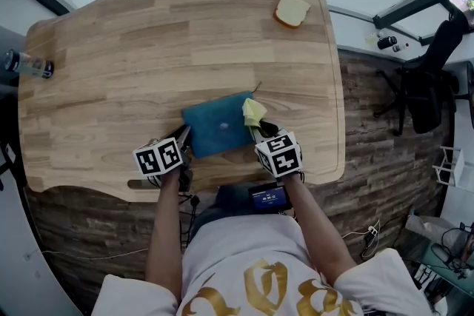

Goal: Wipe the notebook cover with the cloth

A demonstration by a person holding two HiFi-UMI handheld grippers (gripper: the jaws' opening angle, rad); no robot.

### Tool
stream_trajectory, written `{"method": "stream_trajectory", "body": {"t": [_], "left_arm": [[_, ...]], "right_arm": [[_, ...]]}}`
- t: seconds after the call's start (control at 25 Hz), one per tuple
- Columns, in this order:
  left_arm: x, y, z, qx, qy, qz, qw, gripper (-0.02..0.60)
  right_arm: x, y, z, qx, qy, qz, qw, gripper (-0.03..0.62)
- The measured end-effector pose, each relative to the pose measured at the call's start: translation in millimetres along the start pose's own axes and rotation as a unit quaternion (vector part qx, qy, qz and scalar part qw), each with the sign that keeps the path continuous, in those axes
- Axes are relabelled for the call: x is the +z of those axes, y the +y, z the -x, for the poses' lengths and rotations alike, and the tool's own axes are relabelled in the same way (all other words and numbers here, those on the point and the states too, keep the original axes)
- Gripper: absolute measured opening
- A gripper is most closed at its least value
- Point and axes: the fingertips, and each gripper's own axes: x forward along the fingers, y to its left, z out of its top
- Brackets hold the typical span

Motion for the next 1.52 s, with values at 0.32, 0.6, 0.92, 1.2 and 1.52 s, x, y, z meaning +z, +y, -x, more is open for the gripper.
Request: {"method": "stream_trajectory", "body": {"t": [0.32, 0.6, 0.92, 1.2, 1.52], "left_arm": [[-4, 2, -1, -0.008, 0.007, 0.01, 0.9999, 0.057], [-4, 2, -2, -0.007, 0.007, 0.011, 0.9999, 0.057], [-4, 3, -2, -0.006, 0.009, 0.011, 0.9999, 0.057], [-5, 3, -2, -0.007, 0.01, 0.011, 0.9999, 0.057], [-4, 3, -2, -0.007, 0.01, 0.011, 0.9999, 0.057]], "right_arm": [[12, -12, -8, -0.025, -0.017, -0.011, 0.999, 0.038], [25, -21, -16, -0.039, -0.028, -0.012, 0.999, 0.038], [37, -19, -25, -0.04, -0.033, -0.013, 0.999, 0.038], [46, 1, -33, -0.02, -0.036, -0.009, 0.999, 0.038], [56, 38, -46, 0.013, -0.034, 0.021, 0.999, 0.038]]}}
